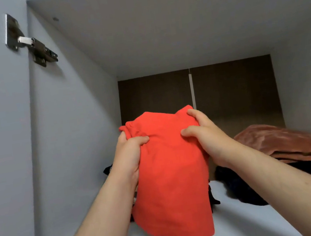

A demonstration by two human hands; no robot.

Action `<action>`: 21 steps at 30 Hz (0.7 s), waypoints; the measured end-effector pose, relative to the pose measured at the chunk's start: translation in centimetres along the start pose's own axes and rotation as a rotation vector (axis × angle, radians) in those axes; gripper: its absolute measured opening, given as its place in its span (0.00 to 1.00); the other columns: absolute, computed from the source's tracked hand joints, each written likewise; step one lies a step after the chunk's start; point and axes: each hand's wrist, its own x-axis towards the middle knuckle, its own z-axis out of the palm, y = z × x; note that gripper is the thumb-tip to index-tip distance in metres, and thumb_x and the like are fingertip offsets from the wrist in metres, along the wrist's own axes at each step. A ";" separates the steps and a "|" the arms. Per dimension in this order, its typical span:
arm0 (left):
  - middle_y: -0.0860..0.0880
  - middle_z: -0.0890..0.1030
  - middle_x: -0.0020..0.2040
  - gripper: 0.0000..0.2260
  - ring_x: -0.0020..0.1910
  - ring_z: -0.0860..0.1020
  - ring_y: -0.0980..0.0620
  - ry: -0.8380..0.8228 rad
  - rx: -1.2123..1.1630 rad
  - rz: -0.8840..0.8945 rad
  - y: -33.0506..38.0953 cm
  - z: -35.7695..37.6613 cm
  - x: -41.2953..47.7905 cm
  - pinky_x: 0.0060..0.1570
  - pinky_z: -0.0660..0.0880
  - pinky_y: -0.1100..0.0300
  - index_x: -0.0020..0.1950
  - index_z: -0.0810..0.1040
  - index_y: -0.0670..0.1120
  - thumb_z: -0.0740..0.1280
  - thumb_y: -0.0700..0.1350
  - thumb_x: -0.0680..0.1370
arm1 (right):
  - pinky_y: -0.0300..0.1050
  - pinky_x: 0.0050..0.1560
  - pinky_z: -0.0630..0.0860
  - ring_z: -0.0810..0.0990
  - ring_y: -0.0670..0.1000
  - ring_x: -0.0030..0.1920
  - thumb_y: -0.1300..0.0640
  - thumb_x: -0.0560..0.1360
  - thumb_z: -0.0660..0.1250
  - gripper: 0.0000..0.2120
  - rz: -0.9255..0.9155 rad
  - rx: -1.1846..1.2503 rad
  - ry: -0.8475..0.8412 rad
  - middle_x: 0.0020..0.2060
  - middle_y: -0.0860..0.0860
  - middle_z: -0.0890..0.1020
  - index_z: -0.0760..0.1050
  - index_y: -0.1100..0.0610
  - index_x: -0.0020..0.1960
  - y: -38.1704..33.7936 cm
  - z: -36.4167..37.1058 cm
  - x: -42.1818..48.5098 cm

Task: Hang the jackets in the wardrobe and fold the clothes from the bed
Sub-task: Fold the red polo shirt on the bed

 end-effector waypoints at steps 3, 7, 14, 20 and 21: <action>0.45 0.82 0.46 0.16 0.40 0.81 0.49 -0.032 -0.002 -0.026 -0.4 -0.2 4.2 0.33 0.78 0.62 0.57 0.77 0.44 0.63 0.28 0.75 | 0.47 0.63 0.74 0.76 0.50 0.59 0.54 0.64 0.69 0.42 0.065 0.095 -0.149 0.63 0.46 0.73 0.60 0.42 0.76 1.2 0.3 2.7; 0.42 0.80 0.41 0.13 0.32 0.81 0.50 -0.066 0.055 -0.096 -0.4 -0.6 8.6 0.31 0.78 0.61 0.57 0.75 0.39 0.61 0.28 0.76 | 0.49 0.56 0.77 0.76 0.52 0.57 0.65 0.74 0.69 0.38 0.063 0.032 -0.219 0.62 0.47 0.70 0.59 0.42 0.76 2.4 1.2 5.8; 0.42 0.77 0.37 0.13 0.27 0.77 0.52 -0.034 0.298 -0.100 2.1 0.0 19.6 0.29 0.73 0.64 0.39 0.71 0.41 0.55 0.33 0.81 | 0.51 0.46 0.81 0.81 0.56 0.51 0.73 0.74 0.64 0.28 0.147 0.491 -0.018 0.57 0.59 0.77 0.69 0.53 0.70 4.4 5.0 15.9; 0.41 0.72 0.71 0.31 0.70 0.70 0.40 0.117 1.636 0.240 -3.7 -1.6 23.5 0.67 0.68 0.52 0.73 0.68 0.42 0.69 0.58 0.76 | 0.41 0.37 0.77 0.81 0.55 0.40 0.63 0.70 0.64 0.19 0.426 0.004 -0.148 0.46 0.58 0.84 0.78 0.64 0.60 15.7 11.0 20.2; 0.42 0.70 0.74 0.30 0.72 0.69 0.42 -0.035 1.597 0.203 -4.9 -1.8 23.4 0.70 0.66 0.54 0.75 0.67 0.43 0.66 0.59 0.78 | 0.40 0.36 0.75 0.81 0.56 0.42 0.61 0.72 0.64 0.17 0.422 -0.148 -0.141 0.48 0.58 0.84 0.78 0.65 0.60 17.4 11.3 20.3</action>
